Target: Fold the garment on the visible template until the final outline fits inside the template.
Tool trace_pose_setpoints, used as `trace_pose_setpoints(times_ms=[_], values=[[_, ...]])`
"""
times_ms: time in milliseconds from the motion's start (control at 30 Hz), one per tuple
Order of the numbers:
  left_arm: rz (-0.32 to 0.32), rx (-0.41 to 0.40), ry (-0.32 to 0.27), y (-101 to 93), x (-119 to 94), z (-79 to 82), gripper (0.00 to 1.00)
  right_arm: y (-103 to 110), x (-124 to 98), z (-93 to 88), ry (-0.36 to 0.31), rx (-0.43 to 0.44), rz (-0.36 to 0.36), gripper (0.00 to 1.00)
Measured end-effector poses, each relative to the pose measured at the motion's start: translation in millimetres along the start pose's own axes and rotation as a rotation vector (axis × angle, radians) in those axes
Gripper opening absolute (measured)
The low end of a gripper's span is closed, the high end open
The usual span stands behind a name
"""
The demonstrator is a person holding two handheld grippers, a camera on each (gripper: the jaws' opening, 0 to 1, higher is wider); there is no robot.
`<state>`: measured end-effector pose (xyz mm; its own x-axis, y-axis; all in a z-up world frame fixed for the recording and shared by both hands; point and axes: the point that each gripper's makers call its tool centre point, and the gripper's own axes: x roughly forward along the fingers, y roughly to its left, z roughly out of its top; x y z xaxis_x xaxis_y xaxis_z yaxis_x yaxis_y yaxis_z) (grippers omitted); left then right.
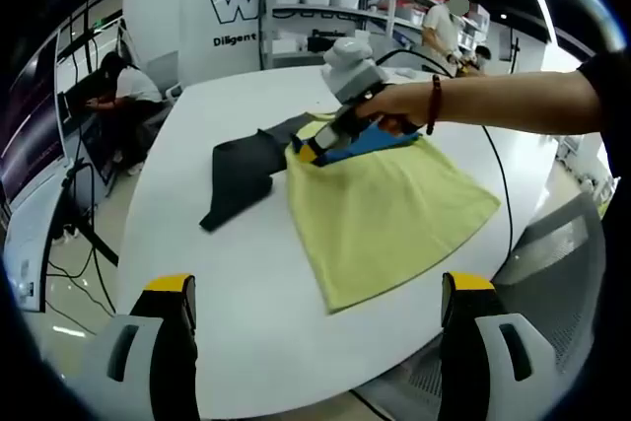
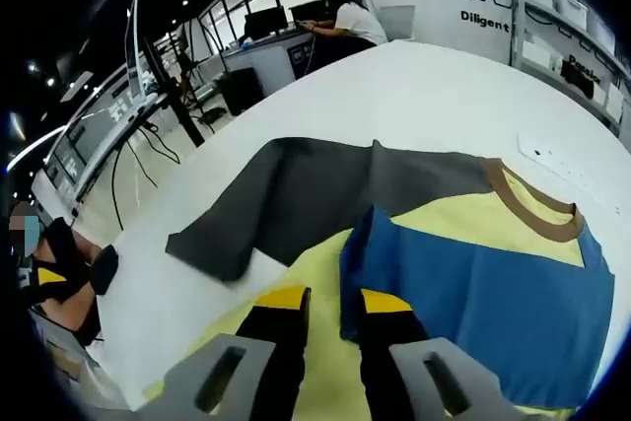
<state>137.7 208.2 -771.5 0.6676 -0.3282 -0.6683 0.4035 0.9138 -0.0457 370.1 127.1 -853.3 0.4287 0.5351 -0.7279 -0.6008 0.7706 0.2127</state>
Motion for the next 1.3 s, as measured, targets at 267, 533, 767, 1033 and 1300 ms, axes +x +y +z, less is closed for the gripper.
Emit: trace_pose_setpoints(times_ms=[267,533,767,1033,1300], values=[[-0.002,0.012,0.0,-2.7,-0.3,2.4,0.99,-4.0,-23.3,10.5,-0.073,0.004,0.032,0.45],[0.011,0.008,-0.026,-2.8,-3.0,10.0,0.99,-41.1,-60.4,11.2,-0.113,0.027,-0.034,0.56],[0.014,0.016,-0.032,-6.0,-4.2,14.1,0.99,-78.2,-88.9,7.1,-0.134,0.062,-0.086,0.57],[0.017,0.034,-0.067,-13.1,-4.6,25.5,0.99,-112.2,-115.3,-10.4,-0.137,0.089,-0.146,0.55],[-0.013,0.061,-0.051,-21.7,-0.5,24.9,0.99,-146.6,-140.1,-37.2,-0.131,0.227,-0.185,0.47]])
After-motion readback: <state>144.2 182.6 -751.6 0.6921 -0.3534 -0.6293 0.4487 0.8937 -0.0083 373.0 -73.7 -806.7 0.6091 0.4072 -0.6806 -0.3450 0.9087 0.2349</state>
